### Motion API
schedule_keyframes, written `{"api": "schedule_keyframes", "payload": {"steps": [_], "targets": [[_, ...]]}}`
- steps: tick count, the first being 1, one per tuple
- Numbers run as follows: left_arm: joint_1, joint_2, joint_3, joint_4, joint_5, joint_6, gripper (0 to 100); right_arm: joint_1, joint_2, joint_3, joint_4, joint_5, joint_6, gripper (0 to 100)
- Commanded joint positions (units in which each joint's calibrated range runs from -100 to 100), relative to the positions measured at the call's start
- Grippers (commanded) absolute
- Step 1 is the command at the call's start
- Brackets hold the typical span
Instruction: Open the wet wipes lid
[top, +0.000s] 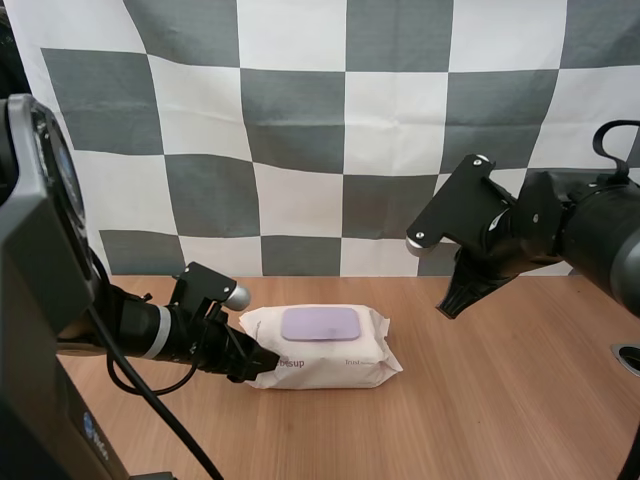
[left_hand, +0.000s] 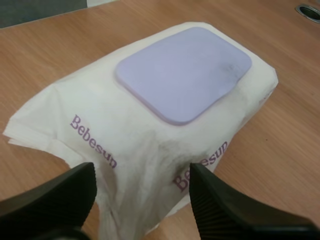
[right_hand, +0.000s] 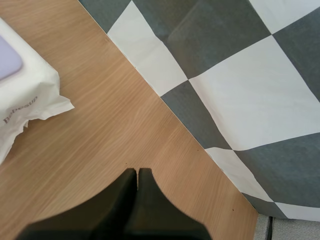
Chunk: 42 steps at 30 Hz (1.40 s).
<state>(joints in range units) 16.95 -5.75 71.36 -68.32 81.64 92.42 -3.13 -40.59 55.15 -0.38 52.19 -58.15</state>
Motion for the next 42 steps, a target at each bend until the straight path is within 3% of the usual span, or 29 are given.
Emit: {"api": "schedule_keyframes", "payload": {"steps": [1,24,37,39,42], "targets": [[0.01,0.0,0.0,-0.1,0.1,1.0,89,0.0,0.0,0.1,0.0,0.1,0.0,4],[-0.08,0.0,0.0,-0.3,-2.1,1.0,89,0.0,0.0,0.1,0.4,-0.7,0.0,4],[-0.08,6.2,0.0,-1.2,-2.2,1.0,88,0.0,0.0,0.1,0.4,-1.5,0.0,4],[-0.08,6.2,0.0,-1.3,-2.2,1.0,84,0.0,0.0,0.1,0.4,-1.5,0.0,4],[-0.08,6.2,0.0,-1.3,-2.2,1.0,60,0.0,0.0,0.1,0.4,-1.5,0.0,4]]}}
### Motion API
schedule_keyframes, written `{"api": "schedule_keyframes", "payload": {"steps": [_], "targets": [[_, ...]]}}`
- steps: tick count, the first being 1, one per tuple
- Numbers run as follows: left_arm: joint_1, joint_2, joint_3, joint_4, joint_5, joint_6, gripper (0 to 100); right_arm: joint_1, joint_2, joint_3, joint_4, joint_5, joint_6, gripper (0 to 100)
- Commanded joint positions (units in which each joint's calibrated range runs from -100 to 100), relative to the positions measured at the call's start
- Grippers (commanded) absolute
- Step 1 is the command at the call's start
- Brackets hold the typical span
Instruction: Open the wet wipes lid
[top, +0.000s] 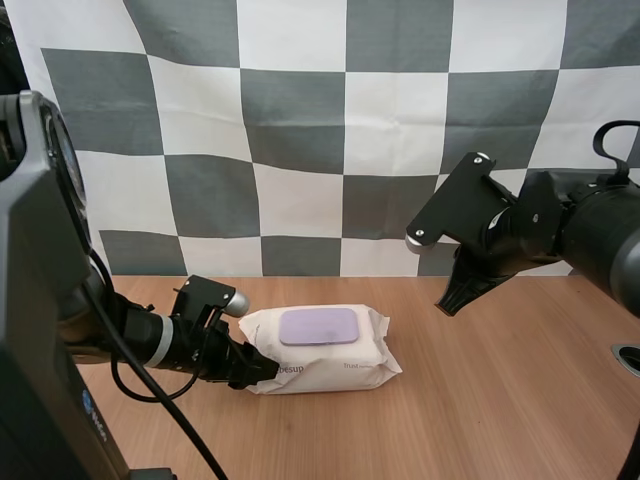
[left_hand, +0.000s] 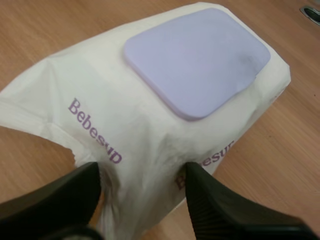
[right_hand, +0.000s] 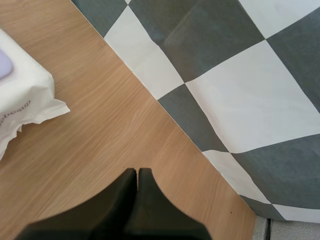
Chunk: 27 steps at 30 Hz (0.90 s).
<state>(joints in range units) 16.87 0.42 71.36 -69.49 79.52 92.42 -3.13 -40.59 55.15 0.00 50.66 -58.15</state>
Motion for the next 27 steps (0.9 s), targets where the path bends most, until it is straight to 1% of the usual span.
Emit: {"api": "schedule_keyframes", "payload": {"steps": [1,3,4,5,6,9,10,12,13,15,17,18,21,22,23,25,27], "targets": [[0.00,0.0,0.0,-0.1,-0.1,1.0,50,0.0,0.0,0.1,0.0,0.0,0.0,4],[0.00,0.0,0.0,-0.1,-0.3,1.0,27,0.0,0.0,0.1,0.0,0.0,0.0,4],[0.00,0.0,0.0,-0.1,-0.3,1.0,20,0.0,0.0,0.1,0.0,0.0,0.0,4],[0.00,0.0,0.0,-0.1,-0.3,1.0,4,0.0,0.0,0.1,0.0,0.0,0.0,4],[0.00,0.0,0.0,0.2,-0.3,1.0,0,0.0,0.0,0.1,0.0,0.0,0.0,4],[0.00,0.0,0.0,1.5,1.2,1.0,0,0.0,0.0,0.1,0.0,0.1,-0.1,4],[0.00,0.0,0.0,2.1,2.4,1.0,0,0.0,0.0,0.1,0.8,0.1,-1.0,4],[0.00,0.0,0.0,2.4,5.6,1.0,0,0.6,0.0,0.1,3.2,1.4,-4.4,1],[0.00,0.0,0.0,2.4,7.4,1.0,0,1.3,0.0,0.1,5.1,3.6,-7.5,0],[0.00,0.0,0.0,2.4,10.6,1.0,0,3.1,0.0,0.1,9.8,9.1,-14.1,0],[0.00,0.0,0.0,2.5,13.9,1.0,0,5.1,0.0,0.1,13.8,13.2,-18.1,0],[0.00,0.0,0.0,2.5,15.3,1.0,0,6.3,0.0,0.1,15.6,15.0,-19.5,0],[0.00,0.0,0.0,2.8,19.0,0.9,0,10.1,0.0,0.1,17.3,18.9,-21.6,0],[0.00,0.0,0.0,2.8,20.1,0.9,0,11.2,0.0,0.1,17.3,19.5,-21.6,2],[0.00,0.0,0.0,2.9,20.5,0.9,0,12.5,0.0,0.2,17.2,19.9,-21.6,8],[0.00,0.0,0.0,3.7,20.5,0.9,0,14.7,0.0,0.7,16.8,20.0,-21.7,24],[0.00,0.0,0.0,4.8,20.5,0.9,0,16.3,0.1,1.9,15.9,19.2,-23.9,40]]}}
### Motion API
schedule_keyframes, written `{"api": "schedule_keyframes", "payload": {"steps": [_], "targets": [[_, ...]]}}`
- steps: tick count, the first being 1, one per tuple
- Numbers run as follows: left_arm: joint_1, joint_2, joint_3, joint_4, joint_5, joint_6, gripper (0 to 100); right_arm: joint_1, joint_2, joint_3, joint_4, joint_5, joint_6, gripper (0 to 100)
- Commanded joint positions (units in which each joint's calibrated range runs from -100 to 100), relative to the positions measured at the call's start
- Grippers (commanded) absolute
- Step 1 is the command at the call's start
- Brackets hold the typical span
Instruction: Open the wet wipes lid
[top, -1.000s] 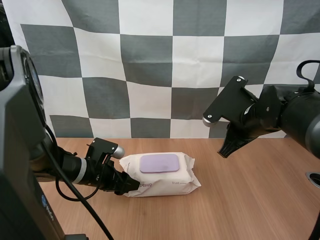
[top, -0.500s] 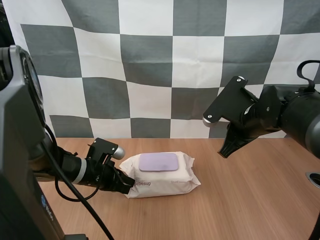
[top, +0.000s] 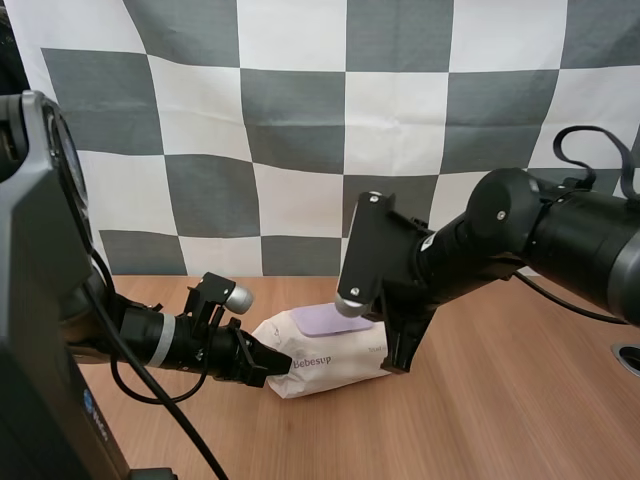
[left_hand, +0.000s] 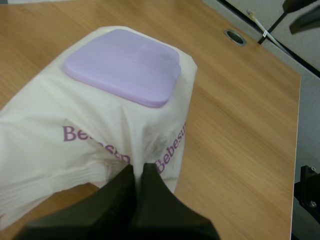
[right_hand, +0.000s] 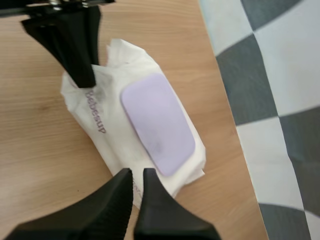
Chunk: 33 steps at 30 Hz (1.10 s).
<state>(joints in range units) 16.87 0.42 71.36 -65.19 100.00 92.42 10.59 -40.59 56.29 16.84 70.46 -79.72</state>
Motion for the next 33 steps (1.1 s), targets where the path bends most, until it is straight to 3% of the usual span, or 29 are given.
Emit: {"api": "schedule_keyframes", "payload": {"steps": [1,6,10,13,19,33], "targets": [[0.00,0.0,0.0,0.9,0.0,0.9,0,3.1,0.1,1.5,-1.6,-1.8,-2.7,46],[0.00,0.0,0.0,1.2,0.0,0.0,0,3.5,0.7,7.8,-5.3,-13.6,-3.2,56],[0.00,0.0,0.0,1.2,0.0,0.0,0,3.5,0.7,12.2,-4.1,-23.1,-6.1,64],[0.00,0.0,0.0,1.2,0.0,0.0,0,3.5,0.8,15.2,-2.1,-33.2,-8.2,64],[0.00,0.0,0.0,1.7,0.0,-0.2,0,3.5,3.9,16.4,2.6,-42.4,-14.6,64],[0.00,0.0,0.0,3.3,0.0,-0.4,0,3.5,14.0,16.4,3.0,-53.6,-14.6,64]]}}
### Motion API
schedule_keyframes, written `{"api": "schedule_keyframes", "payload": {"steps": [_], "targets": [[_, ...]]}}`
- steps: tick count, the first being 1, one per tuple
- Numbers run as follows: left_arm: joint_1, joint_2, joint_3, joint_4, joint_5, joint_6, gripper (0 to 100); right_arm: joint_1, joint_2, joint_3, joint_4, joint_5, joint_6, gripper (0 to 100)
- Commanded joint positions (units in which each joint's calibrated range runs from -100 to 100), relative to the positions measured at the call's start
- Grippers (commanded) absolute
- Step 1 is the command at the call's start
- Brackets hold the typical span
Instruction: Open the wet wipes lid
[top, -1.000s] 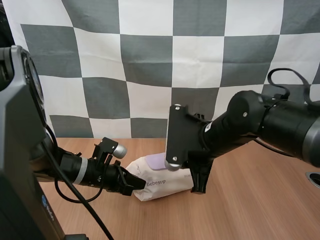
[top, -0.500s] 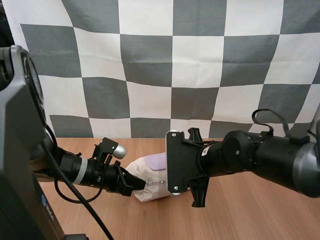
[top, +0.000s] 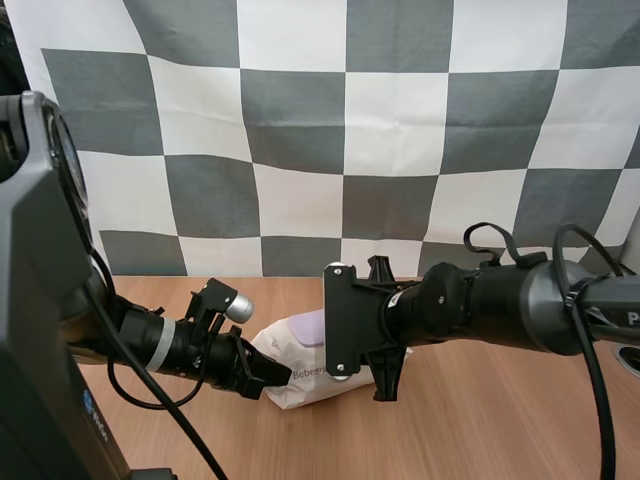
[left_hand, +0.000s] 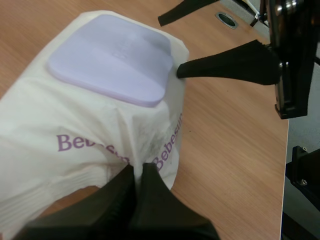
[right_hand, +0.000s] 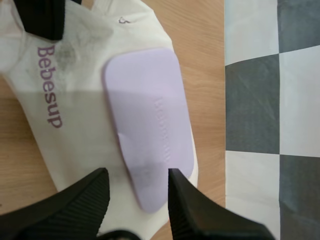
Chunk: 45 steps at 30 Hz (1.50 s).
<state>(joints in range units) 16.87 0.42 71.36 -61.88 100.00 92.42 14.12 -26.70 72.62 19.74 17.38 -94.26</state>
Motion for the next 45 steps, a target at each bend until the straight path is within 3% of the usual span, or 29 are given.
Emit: {"api": "schedule_keyframes", "payload": {"steps": [1,12,28,36,45], "targets": [[0.00,0.0,0.0,0.0,0.0,-0.4,0,0.1,0.1,0.1,0.1,-0.9,0.0,64],[0.00,0.0,0.0,0.0,0.0,-0.6,0,4.4,0.1,0.1,3.5,-8.4,0.3,64],[0.00,0.0,0.0,0.0,0.0,-0.6,0,4.3,0.1,0.1,3.5,-8.4,0.3,64],[0.00,0.0,0.0,0.1,0.0,-0.6,0,0.7,0.1,0.1,3.5,-8.1,0.3,64],[0.00,0.0,0.0,0.1,0.0,-0.6,0,1.7,0.1,0.1,4.4,-3.7,0.3,64]]}}
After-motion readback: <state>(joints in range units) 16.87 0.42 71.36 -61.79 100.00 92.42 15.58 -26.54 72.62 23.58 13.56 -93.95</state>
